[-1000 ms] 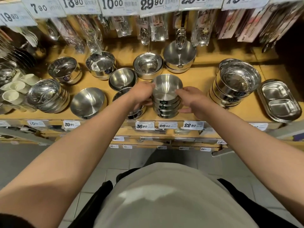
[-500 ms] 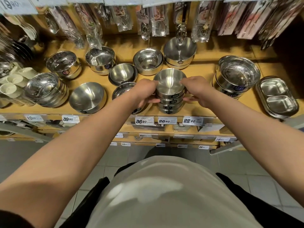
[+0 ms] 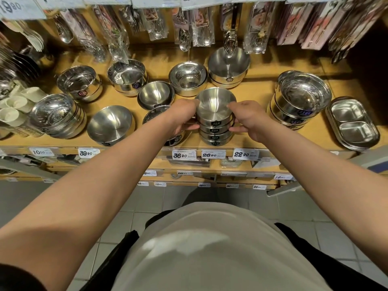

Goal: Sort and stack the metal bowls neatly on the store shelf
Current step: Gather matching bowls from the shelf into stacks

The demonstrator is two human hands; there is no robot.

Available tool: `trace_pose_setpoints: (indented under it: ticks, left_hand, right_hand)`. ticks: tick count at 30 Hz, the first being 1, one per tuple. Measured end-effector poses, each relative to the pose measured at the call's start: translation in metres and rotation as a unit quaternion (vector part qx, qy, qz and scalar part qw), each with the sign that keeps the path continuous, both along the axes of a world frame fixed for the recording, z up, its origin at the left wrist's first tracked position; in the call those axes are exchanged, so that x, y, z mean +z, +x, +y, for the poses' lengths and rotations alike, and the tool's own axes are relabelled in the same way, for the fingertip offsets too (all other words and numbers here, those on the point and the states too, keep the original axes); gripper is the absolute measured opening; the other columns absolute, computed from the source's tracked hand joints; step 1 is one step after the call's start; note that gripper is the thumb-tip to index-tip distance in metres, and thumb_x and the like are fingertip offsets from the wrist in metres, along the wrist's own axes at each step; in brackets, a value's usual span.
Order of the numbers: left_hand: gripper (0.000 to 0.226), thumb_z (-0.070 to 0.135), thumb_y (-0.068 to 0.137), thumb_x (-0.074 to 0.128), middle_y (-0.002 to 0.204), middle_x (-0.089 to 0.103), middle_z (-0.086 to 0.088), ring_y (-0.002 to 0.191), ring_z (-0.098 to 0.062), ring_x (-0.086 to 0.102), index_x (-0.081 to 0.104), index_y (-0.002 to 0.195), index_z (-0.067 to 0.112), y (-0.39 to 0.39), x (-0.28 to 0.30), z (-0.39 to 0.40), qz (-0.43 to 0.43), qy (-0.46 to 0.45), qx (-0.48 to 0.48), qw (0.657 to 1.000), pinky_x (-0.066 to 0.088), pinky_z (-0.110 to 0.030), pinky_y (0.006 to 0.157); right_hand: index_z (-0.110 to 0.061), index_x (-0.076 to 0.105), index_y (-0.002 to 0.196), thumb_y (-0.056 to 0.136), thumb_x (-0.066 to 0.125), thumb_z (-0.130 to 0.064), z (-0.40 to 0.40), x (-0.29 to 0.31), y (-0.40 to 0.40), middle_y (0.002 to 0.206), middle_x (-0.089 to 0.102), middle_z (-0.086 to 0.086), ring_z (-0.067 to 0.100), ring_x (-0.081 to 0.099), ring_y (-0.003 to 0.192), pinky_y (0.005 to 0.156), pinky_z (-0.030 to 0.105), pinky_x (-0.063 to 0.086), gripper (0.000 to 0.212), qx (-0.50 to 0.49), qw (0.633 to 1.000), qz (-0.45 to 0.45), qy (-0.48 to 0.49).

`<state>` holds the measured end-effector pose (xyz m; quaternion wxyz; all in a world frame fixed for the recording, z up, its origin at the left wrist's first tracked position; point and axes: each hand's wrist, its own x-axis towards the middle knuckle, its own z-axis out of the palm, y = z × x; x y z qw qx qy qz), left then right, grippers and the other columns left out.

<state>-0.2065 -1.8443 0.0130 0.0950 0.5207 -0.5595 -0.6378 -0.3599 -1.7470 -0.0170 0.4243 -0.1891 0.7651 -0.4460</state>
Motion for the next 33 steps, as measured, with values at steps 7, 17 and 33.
trace_pose_setpoints:
  ticks: [7, 17, 33]
  left_hand:
    - [0.024, 0.032, 0.107, 0.041, 0.096, 0.063, -0.004, 0.083, -0.017, 0.064, 0.06, 0.097, 0.02, -0.002, -0.003, 0.0, -0.004, 0.014, 0.019, 1.0, 0.06, -0.023, 0.062]
    - [0.028, 0.044, 0.1, 0.041, 0.115, 0.052, -0.012, 0.098, -0.026, 0.055, 0.058, 0.101, 0.022, -0.003, -0.005, 0.009, 0.043, 0.114, 0.053, 0.991, 0.058, -0.034, 0.05]
    - [0.035, 0.052, 0.101, 0.041, 0.136, 0.05, -0.017, 0.122, -0.041, 0.053, 0.059, 0.11, 0.024, -0.032, -0.01, -0.009, 0.077, 0.152, 0.065, 0.983, 0.06, -0.053, 0.082]
  right_hand:
    - [-0.013, 0.064, 0.099, 0.093, 0.06, -0.04, 0.002, -0.003, -0.004, 0.107, 0.065, 0.01, 0.022, 0.066, 0.097, 0.077, 0.038, 0.065, 0.028, 0.005, 1.0, -0.004, 0.013]
    - [-0.031, 0.054, 0.088, 0.096, 0.034, -0.057, 0.005, 0.004, -0.002, 0.092, 0.056, 0.0, 0.014, 0.055, 0.081, 0.068, 0.038, 0.055, 0.033, 0.02, 0.997, -0.066, 0.033]
    - [-0.035, 0.061, 0.093, 0.087, 0.046, -0.064, -0.019, -0.008, -0.02, 0.101, 0.061, -0.001, 0.02, 0.058, 0.099, 0.068, 0.037, 0.055, 0.033, -0.002, 0.987, -0.162, -0.018]
